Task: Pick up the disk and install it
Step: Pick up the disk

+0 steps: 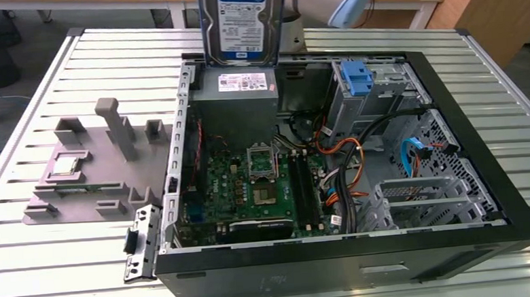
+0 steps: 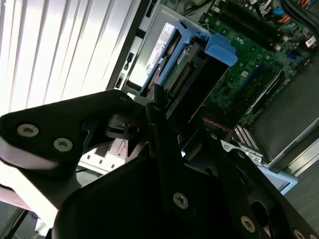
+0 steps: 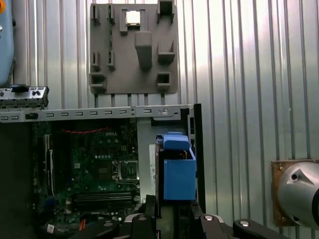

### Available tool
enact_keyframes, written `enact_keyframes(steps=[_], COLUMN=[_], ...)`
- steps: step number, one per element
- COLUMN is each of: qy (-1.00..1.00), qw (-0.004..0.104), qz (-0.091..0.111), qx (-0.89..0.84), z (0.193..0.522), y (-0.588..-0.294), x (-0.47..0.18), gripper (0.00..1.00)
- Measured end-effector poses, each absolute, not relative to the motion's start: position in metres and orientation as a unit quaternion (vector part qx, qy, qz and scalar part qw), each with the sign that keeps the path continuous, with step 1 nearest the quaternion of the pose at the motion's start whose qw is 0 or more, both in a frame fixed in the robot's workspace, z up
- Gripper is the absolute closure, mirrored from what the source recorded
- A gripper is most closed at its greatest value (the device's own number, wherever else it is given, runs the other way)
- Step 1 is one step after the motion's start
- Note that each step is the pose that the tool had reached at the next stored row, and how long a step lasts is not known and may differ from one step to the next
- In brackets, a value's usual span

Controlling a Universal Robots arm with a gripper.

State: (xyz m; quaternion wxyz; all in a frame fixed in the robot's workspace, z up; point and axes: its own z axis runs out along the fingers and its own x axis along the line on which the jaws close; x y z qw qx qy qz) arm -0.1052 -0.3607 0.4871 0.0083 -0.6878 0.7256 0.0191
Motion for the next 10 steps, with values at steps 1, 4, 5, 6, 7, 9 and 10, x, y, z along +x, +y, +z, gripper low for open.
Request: enact_keyframes(steps=[1, 4, 5, 6, 7, 9, 10], qy=[0.726, 0.726, 0.726, 0.726, 0.726, 0.726, 0.726], qw=[0.008, 0.008, 0.008, 0.008, 0.008, 0.007, 0.007], qz=[0.019, 0.019, 0.020, 0.020, 0.020, 0.020, 0.020], qx=[-0.688, -0.688, -0.688, -0.688, -0.688, -0.688, -0.688], z=[0.487, 0.487, 0.487, 0.487, 0.487, 0.487, 0.487], y=[-0.361, -0.361, -0.361, -0.361, -0.361, -0.361, -0.361], x=[-0.101, -0.087, -0.082, -0.078, -0.073, -0.065, -0.061], gripper=[0.65, 0.65, 0.65, 0.65, 0.65, 0.65, 0.65])
